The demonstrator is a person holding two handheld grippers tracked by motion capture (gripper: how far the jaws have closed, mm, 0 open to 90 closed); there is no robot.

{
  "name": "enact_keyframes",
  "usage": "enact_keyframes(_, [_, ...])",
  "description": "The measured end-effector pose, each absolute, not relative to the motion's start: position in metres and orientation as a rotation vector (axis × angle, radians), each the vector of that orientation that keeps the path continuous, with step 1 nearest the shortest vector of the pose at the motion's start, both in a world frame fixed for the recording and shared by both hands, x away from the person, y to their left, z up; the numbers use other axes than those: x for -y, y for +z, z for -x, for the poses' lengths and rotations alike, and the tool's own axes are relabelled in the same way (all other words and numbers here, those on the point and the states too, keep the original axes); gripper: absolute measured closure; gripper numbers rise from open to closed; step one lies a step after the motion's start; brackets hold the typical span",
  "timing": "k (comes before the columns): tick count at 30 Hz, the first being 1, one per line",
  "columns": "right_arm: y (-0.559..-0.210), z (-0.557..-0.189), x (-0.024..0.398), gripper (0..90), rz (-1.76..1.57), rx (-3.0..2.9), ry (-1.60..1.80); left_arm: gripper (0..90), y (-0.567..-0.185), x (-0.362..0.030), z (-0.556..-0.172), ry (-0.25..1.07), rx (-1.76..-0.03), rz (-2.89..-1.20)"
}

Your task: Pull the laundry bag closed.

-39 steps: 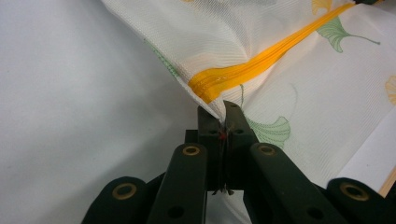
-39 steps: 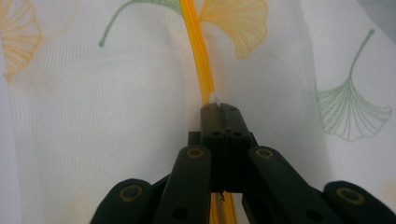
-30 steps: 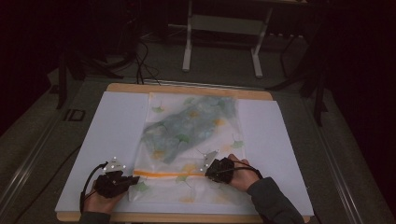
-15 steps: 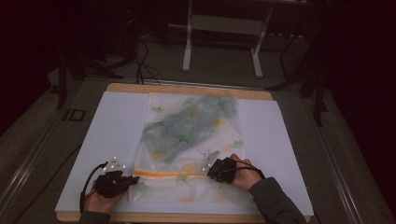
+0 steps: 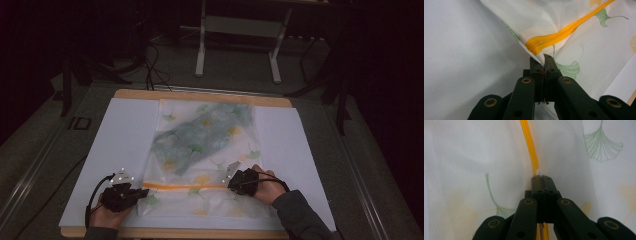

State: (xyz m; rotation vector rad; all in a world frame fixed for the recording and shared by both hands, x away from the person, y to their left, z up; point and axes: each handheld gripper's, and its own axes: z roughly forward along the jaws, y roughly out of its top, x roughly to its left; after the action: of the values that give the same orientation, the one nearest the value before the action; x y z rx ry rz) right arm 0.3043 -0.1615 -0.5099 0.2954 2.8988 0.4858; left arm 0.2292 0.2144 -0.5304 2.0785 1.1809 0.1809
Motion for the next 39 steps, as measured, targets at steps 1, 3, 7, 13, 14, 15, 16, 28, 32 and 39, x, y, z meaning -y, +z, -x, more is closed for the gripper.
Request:
enact_keyframes(1, [-0.51, -0.304, 0.163, 90.0, -0.298, -2.898, 0.481, 88.3, -0.53, -0.214, -0.229, 0.181, -1.181, -2.078])
enact_keyframes(3, [-0.509, -0.304, 0.166, 90.0, -0.302, -2.9, 0.466, 88.3, -0.53, -0.215, -0.229, 0.182, -1.18, -2.077])
enact_keyframes(7, [-0.508, -0.303, 0.174, 90.0, -0.313, -2.897, 0.45, 88.3, -0.53, -0.215, -0.229, 0.181, -1.181, -2.076])
enact_keyframes(13, [-0.508, -0.302, 0.188, 90.0, -0.344, -2.894, 0.411, 88.3, -0.531, -0.216, -0.229, 0.18, -1.182, -2.074])
enact_keyframes(14, [-0.508, -0.302, 0.191, 90.0, -0.349, -2.892, 0.409, 88.3, -0.531, -0.216, -0.229, 0.18, -1.184, -2.075])
enact_keyframes(15, [-0.507, -0.302, 0.196, 90.0, -0.355, -2.889, 0.4, 88.3, -0.531, -0.216, -0.229, 0.179, -1.184, -2.074])
enact_keyframes(16, [-0.507, -0.302, 0.199, 90.0, -0.36, -2.887, 0.396, 88.2, -0.531, -0.216, -0.229, 0.179, -1.185, -2.075])
enact_keyframes(28, [-0.498, -0.296, 0.251, 90.0, -0.472, -2.862, 0.393, 88.1, -0.533, -0.214, -0.23, 0.162, -1.183, -2.084])
enact_keyframes(32, [-0.502, -0.291, 0.256, 89.0, -0.485, -2.861, 0.442, 84.3, -0.532, -0.214, -0.229, 0.177, -1.188, -2.086])
enact_keyframes(39, [-0.502, -0.294, 0.274, 66.7, -0.627, -2.808, 0.623, 70.1, -0.531, -0.228, -0.226, 0.184, -1.222, -2.019])
